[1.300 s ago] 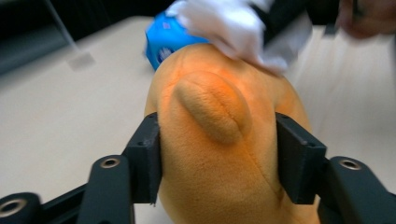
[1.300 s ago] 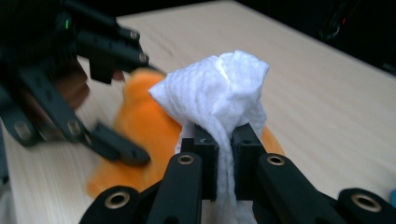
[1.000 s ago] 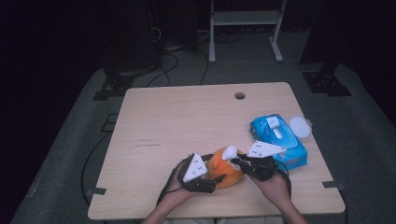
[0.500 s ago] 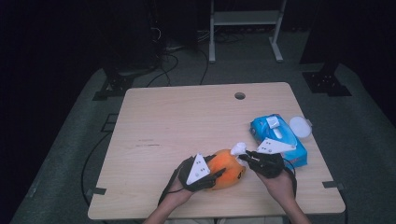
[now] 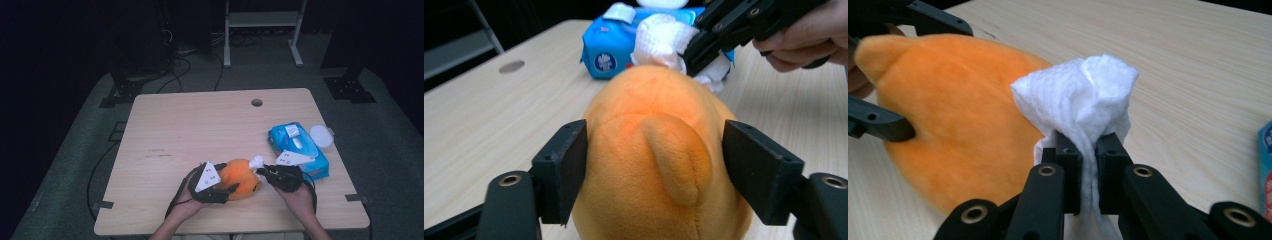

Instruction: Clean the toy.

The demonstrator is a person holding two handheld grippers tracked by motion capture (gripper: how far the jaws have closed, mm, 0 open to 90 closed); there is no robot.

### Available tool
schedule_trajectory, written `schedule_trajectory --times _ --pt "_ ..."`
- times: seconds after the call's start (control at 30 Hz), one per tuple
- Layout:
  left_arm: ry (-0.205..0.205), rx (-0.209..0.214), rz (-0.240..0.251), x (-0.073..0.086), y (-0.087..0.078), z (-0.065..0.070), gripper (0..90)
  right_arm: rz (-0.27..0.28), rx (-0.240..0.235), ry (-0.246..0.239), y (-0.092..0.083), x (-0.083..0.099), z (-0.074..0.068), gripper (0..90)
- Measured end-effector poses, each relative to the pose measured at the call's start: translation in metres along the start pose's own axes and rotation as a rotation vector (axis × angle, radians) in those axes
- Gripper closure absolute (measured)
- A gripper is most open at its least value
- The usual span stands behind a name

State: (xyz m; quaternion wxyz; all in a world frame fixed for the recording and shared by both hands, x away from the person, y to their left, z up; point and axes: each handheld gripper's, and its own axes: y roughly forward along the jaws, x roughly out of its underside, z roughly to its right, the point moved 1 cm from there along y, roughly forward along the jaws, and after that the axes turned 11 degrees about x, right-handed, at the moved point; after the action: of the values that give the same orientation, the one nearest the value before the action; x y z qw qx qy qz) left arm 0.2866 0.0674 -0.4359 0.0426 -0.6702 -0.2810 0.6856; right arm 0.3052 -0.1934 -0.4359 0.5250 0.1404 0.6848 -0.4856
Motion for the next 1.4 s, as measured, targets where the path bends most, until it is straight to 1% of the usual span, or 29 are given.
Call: schedule_trajectory --times 0.07,0.13,0.17,0.23,0.27,0.3,0.33,0.4,0.43,0.47,0.53,0.57,0.6,0.63,0.7,0.77,0.8,0.83,0.9,0.93,0.97,1.0,1.07,1.13,1.17,1.23,1.27,1.33,1.4 --pt "-0.025 0.001 -0.005 0.002 -0.003 -0.003 31.9 -0.022 0.016 0.003 0.003 0.003 0.003 83.1" --pt "-0.045 0.006 0.010 0.005 -0.005 -0.006 31.5 -0.027 0.001 0.028 0.004 0.004 0.004 83.0" --pt "-0.060 0.005 0.013 0.005 -0.006 -0.007 28.9 -0.019 -0.004 0.031 0.004 0.002 0.002 83.0" --pt "-0.085 -0.002 0.014 0.004 -0.008 -0.009 19.2 0.015 -0.028 0.014 -0.001 -0.004 -0.005 82.9" --pt "-0.088 0.000 0.015 0.004 -0.008 -0.009 18.8 0.033 -0.047 0.009 -0.004 -0.008 -0.010 82.9" --pt "-0.079 0.002 0.010 0.004 -0.008 -0.009 22.0 0.053 -0.068 0.001 -0.007 -0.010 -0.014 82.9" --pt "-0.053 -0.010 -0.003 0.004 -0.007 -0.007 28.0 0.062 -0.083 -0.006 -0.008 -0.012 -0.017 82.9" --pt "-0.046 -0.020 -0.009 0.005 -0.007 -0.007 35.3 0.055 -0.081 -0.013 -0.007 -0.010 -0.018 82.9" --pt "-0.049 -0.026 -0.006 0.005 -0.006 -0.007 37.4 0.044 -0.082 0.007 -0.005 -0.007 -0.013 82.9" --pt "-0.051 -0.034 -0.009 0.005 -0.006 -0.007 38.3 0.026 -0.069 0.024 -0.002 -0.004 -0.008 82.9" --pt "-0.066 -0.028 0.000 0.008 -0.007 -0.009 39.1 -0.026 -0.024 0.032 0.004 0.004 0.003 82.9" --pt "-0.069 -0.024 0.003 0.009 -0.007 -0.011 39.2 -0.039 -0.033 0.055 0.006 0.008 0.006 82.9" --pt "-0.076 -0.023 0.003 0.010 -0.008 -0.011 39.3 -0.036 -0.040 0.064 0.006 0.009 0.006 82.9" --pt "-0.075 -0.024 0.003 0.011 -0.008 -0.012 39.5 -0.022 -0.048 0.058 0.005 0.006 0.003 82.9" --pt "-0.079 -0.022 0.008 0.012 -0.009 -0.012 39.7 0.023 -0.083 0.043 -0.001 -0.002 -0.005 82.9" --pt "-0.070 -0.024 0.005 0.012 -0.008 -0.010 39.9 0.063 -0.118 0.017 -0.007 -0.011 -0.015 82.9" --pt "-0.062 -0.025 0.001 0.011 -0.007 -0.009 39.9 0.063 -0.121 0.009 -0.007 -0.012 -0.017 82.9" --pt "-0.058 -0.024 -0.001 0.011 -0.007 -0.008 39.9 0.050 -0.109 -0.005 -0.005 -0.010 -0.019 82.9" --pt "-0.050 -0.025 -0.001 0.010 -0.005 -0.006 39.9 0.031 -0.097 0.014 -0.001 -0.005 -0.013 83.0" --pt "-0.041 -0.026 -0.002 0.008 -0.004 -0.004 39.9 0.013 -0.073 0.015 0.002 -0.001 -0.009 82.9" --pt "-0.031 -0.024 -0.003 0.007 -0.003 -0.002 39.9 -0.003 -0.056 0.034 0.003 0.002 -0.004 82.9" --pt "-0.020 -0.022 -0.002 0.006 -0.002 0.000 39.9 -0.003 -0.062 0.052 0.003 0.002 -0.002 82.9" --pt "-0.001 -0.017 0.000 0.005 0.000 0.003 39.9 0.017 -0.057 0.025 -0.003 -0.003 -0.008 82.8" --pt "0.024 -0.003 0.006 0.004 0.002 0.007 40.0 0.074 -0.100 -0.001 -0.010 -0.012 -0.017 82.8" --pt "0.041 -0.002 0.004 0.003 0.003 0.010 39.9 0.092 -0.108 -0.016 -0.013 -0.016 -0.022 82.8" --pt "0.058 -0.006 0.002 0.002 0.004 0.013 38.6 0.092 -0.102 -0.054 -0.012 -0.021 -0.026 82.8" --pt "0.060 -0.002 0.005 0.002 0.003 0.012 36.8 0.082 -0.105 -0.053 -0.009 -0.019 -0.025 82.9" --pt "0.022 -0.007 0.032 0.002 0.001 0.008 28.1 0.047 -0.106 -0.032 -0.004 -0.014 -0.017 82.9" --pt "-0.049 -0.044 0.039 0.002 0.000 0.003 15.1 0.029 -0.076 -0.012 -0.004 -0.009 -0.010 83.0"
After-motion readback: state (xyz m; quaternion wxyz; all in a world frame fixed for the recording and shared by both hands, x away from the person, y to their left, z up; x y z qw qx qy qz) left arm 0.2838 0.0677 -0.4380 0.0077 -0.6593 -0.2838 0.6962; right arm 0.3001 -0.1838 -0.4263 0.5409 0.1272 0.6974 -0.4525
